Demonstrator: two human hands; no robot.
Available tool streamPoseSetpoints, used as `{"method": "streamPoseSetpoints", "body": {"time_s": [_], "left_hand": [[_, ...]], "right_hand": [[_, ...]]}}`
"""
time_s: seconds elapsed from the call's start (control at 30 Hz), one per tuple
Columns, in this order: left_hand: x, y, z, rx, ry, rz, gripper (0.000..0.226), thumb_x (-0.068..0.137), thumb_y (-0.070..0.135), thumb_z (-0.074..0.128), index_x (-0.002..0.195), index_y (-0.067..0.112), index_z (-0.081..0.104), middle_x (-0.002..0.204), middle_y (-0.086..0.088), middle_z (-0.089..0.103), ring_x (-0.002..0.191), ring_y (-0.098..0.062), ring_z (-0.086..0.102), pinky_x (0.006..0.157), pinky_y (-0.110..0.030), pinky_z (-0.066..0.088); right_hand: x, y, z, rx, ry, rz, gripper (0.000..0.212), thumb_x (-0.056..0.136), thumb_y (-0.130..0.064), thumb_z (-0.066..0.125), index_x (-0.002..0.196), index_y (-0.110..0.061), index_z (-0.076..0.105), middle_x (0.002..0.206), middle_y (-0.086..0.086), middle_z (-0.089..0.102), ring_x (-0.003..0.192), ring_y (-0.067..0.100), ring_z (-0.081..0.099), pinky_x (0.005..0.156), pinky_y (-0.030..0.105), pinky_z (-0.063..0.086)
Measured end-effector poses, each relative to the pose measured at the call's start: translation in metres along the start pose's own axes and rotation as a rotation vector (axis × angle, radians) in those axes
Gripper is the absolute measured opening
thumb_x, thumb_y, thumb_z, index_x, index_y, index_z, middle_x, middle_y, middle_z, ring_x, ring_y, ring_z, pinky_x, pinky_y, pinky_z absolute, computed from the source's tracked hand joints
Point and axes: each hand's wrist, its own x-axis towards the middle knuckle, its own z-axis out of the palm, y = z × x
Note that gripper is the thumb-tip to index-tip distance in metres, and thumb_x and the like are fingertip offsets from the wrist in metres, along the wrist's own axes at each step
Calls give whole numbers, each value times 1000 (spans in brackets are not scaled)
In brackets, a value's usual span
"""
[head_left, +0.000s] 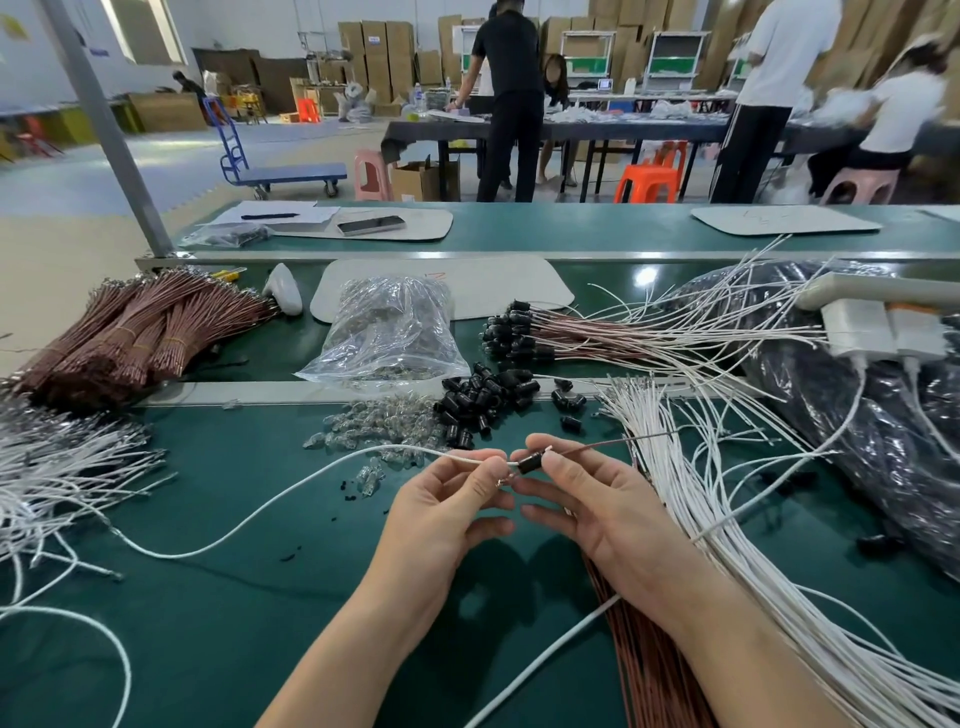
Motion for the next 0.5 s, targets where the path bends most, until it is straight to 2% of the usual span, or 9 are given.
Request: {"method": "streamPoseSetpoints", "body": {"time_s": [0.17,0.33,0.43,0.5], "left_hand": [[0,1,1,-15,10,15,11,75,29,75,83,22,80,89,-8,75,71,-12,69,60,-24,57],[1,2,3,-81,21,-4,33,84,46,66,89,16,79,93,-10,74,79,-19,70,61,-30,59],[0,-3,3,9,12,58,17,78,36,76,88,22,78,89,-6,73,81,-16,71,63,-28,58],[0,-6,3,46,11,80,9,80,32,75,85,24,78,88,-6,74,81,-16,71,65,-27,58]], "right_hand": [[2,2,0,15,46,-12,18,73,-21,77,90,-23,81,106,13,76,95,27,75,71,29,60],[2,4,-1,-24,83,-61,25,66,-27,84,90,-21,81,97,10,75,92,25,75,70,29,60],[1,5,-1,-65,51,-69,21,71,-26,83,91,-21,80,97,10,75,93,27,75,72,31,60],[0,5,0,-87,41,-69,18,75,-25,81,93,-22,79,99,11,76,95,27,75,73,31,59]]}}
